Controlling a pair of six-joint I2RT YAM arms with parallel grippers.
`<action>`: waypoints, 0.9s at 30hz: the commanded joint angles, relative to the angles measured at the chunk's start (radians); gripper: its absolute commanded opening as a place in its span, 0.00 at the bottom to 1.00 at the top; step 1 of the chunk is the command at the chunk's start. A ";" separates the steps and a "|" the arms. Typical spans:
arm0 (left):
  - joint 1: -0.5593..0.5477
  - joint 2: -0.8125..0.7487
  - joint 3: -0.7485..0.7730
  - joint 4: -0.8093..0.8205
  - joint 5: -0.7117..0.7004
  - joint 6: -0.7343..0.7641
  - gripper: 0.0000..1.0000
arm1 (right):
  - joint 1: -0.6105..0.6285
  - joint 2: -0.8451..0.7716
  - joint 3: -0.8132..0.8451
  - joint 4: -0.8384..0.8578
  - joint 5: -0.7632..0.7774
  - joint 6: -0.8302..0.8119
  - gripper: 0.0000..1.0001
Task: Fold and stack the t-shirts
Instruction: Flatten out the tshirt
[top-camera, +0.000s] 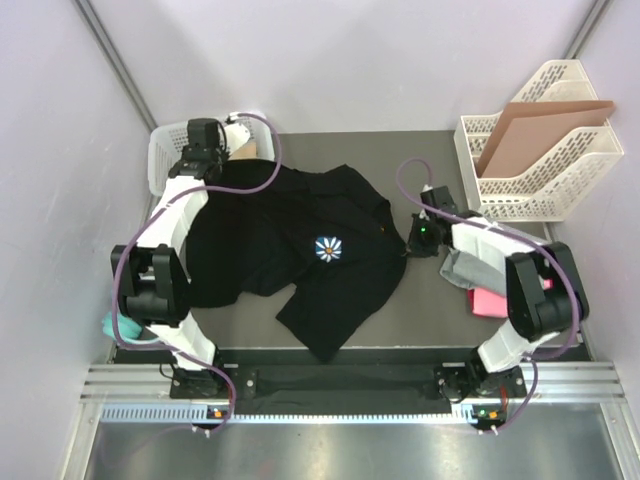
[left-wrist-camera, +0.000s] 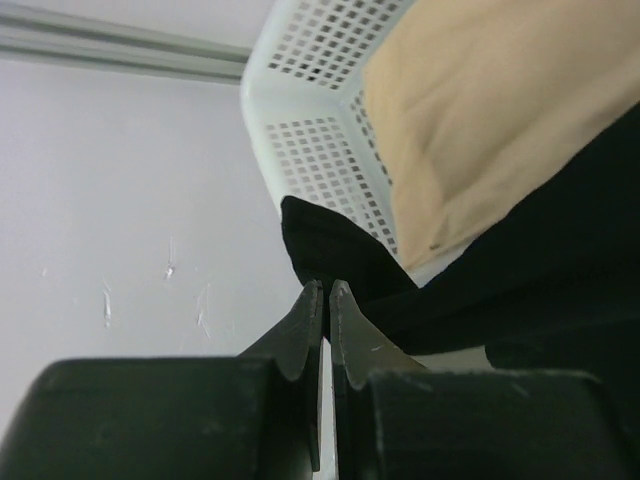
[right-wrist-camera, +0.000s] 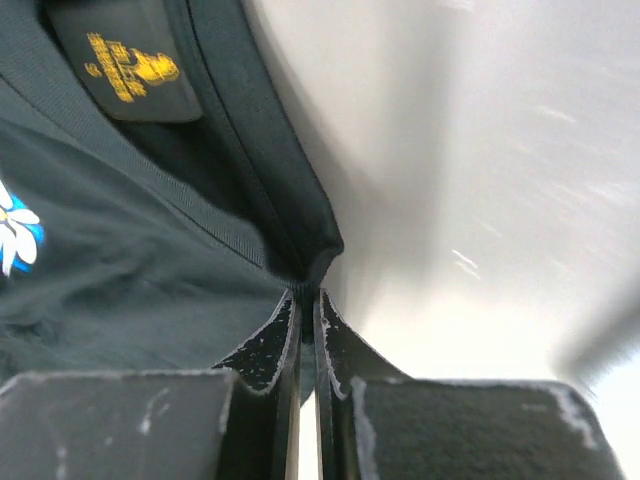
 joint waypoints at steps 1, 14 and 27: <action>-0.045 -0.108 0.018 -0.182 0.082 0.030 0.00 | -0.106 -0.208 -0.056 -0.147 0.159 -0.020 0.00; -0.194 -0.180 -0.048 -0.372 0.119 0.007 0.00 | -0.157 -0.505 -0.214 -0.310 0.042 -0.017 0.57; -0.192 -0.190 -0.070 -0.351 0.059 0.004 0.00 | -0.009 0.077 0.478 -0.170 -0.091 0.003 0.66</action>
